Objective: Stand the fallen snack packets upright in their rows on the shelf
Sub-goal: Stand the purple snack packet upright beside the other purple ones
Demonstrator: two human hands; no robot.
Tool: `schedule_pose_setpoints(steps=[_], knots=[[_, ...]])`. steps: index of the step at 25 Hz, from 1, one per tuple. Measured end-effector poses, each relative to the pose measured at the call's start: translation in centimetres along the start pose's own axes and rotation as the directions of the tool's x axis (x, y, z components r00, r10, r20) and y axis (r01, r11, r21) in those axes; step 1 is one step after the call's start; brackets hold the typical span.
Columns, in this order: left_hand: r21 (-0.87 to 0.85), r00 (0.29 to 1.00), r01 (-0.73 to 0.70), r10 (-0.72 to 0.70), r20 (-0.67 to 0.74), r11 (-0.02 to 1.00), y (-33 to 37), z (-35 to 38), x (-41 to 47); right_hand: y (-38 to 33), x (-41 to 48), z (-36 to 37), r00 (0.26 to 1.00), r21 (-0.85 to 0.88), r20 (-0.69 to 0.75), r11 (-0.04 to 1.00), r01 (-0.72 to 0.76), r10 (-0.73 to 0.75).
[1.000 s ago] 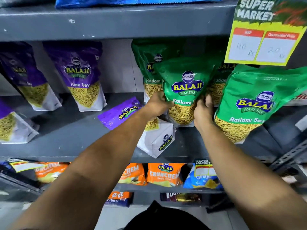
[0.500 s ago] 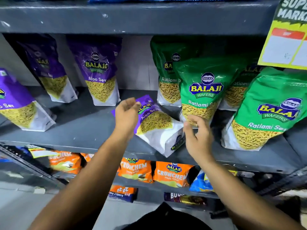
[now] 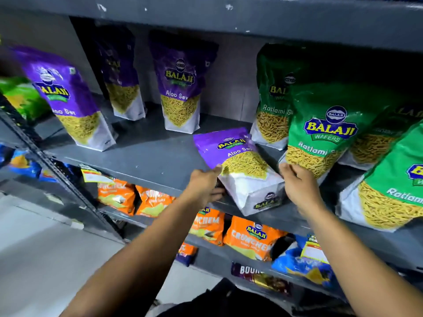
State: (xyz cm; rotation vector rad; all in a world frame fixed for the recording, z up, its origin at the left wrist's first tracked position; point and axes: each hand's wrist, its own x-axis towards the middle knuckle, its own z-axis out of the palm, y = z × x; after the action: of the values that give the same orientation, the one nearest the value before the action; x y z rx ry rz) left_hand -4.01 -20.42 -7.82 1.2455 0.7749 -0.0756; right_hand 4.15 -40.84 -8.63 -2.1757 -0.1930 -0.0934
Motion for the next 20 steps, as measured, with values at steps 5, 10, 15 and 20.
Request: schedule_pose_setpoints(steps=[5,10,15,20], knots=[[0.125,1.000,0.010,-0.010,-0.006,0.992,0.7,-1.6,2.0,0.3,1.1,1.3,0.873,0.276,0.242,0.832,-0.481,0.424],[0.055,1.000,0.002,-0.002,0.013,0.998,-0.1,-2.9,2.7,-0.9,1.3,1.7,0.814,0.292,0.339,0.769,-0.568,0.472],[0.002,0.992,-0.080,0.079,0.097,0.997,0.7,-6.4,2.4,-3.4,-1.4,4.6,0.842,0.356,0.312,0.768,-0.532,0.439],[0.021,0.954,-0.245,0.237,0.181,0.969,3.1,-11.1,2.0,-6.6,-5.0,9.2,0.910,0.489,0.121,0.774,-0.403,0.397]])
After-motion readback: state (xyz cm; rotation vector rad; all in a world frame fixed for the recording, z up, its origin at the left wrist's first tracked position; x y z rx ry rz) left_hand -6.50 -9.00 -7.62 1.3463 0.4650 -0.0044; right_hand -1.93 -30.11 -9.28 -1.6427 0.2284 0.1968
